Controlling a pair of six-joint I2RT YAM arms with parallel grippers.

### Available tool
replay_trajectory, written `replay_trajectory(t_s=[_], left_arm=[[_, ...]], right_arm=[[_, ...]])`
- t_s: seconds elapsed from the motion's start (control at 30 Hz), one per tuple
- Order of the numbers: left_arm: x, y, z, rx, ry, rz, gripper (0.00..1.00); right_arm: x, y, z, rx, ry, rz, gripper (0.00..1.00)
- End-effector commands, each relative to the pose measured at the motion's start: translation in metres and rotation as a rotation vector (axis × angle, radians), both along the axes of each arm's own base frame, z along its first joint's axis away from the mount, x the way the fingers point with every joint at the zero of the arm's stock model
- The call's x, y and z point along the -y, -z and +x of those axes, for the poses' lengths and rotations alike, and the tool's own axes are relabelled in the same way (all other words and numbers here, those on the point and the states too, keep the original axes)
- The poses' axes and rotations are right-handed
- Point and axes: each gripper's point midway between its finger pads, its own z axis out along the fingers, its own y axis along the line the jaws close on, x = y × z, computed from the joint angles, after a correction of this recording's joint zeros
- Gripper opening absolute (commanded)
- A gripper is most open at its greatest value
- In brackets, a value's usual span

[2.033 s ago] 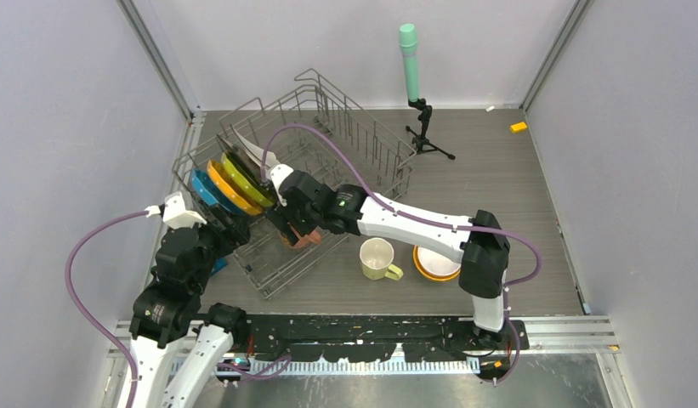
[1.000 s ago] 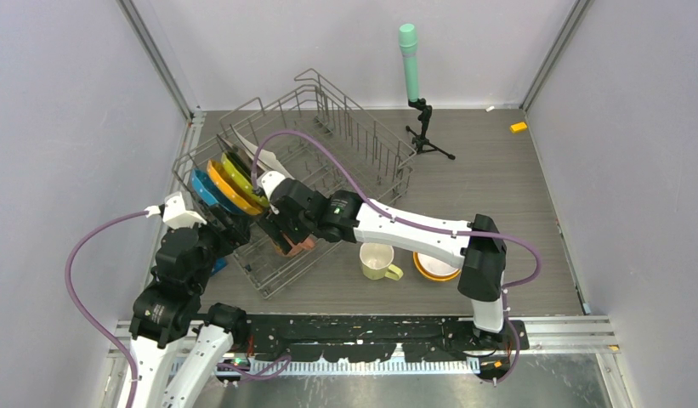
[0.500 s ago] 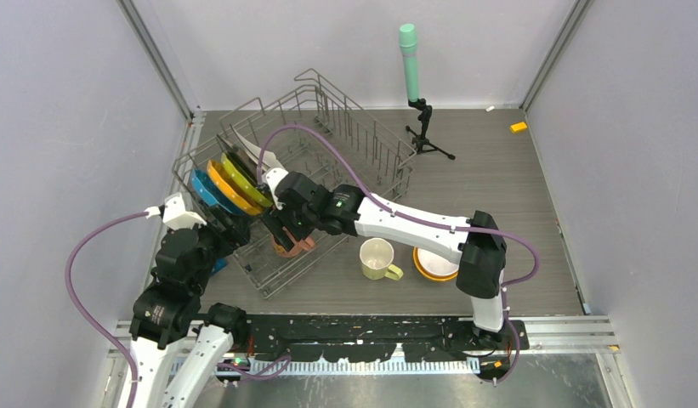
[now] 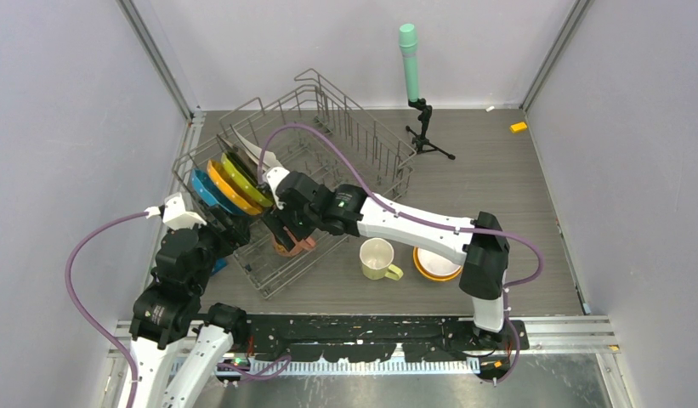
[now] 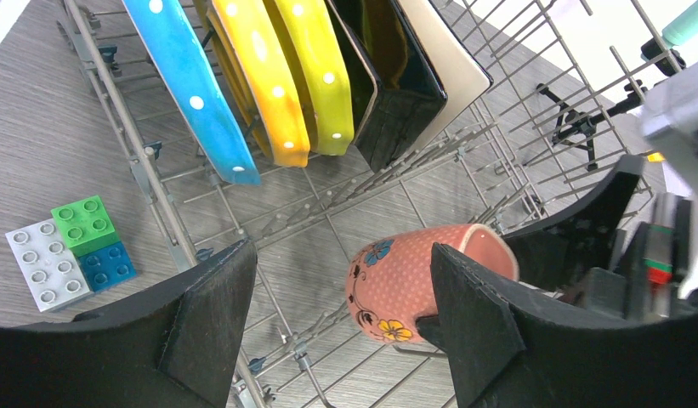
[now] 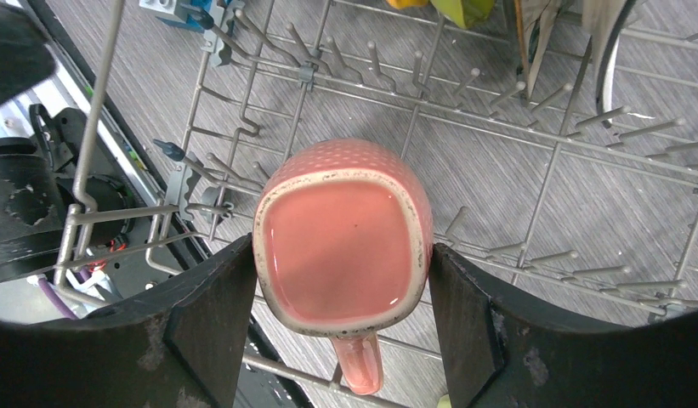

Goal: Load the mixed dishes into the dish rack
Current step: Turn the cup upside down in the dish rack.

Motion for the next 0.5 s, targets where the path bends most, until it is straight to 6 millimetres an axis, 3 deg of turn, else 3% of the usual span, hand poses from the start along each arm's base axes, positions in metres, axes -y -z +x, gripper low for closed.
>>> replay_trajectory(t_s=[0.0, 0.17, 0.47], left_arm=[[0.000, -0.004, 0.001, 0.018, -0.001, -0.005, 0.77], [0.001, -0.003, 0.002, 0.018, 0.002, -0.010, 0.77], [0.001, -0.002, 0.000, 0.017, -0.001, -0.009, 0.77]], right_arm=[[-0.001, -0.082, 0.007, 0.099, 0.017, 0.207, 0.00], [-0.001, -0.078, 0.008, 0.098, 0.017, 0.197, 0.00], [-0.006, -0.032, 0.014, 0.062, 0.035, 0.091, 0.00]])
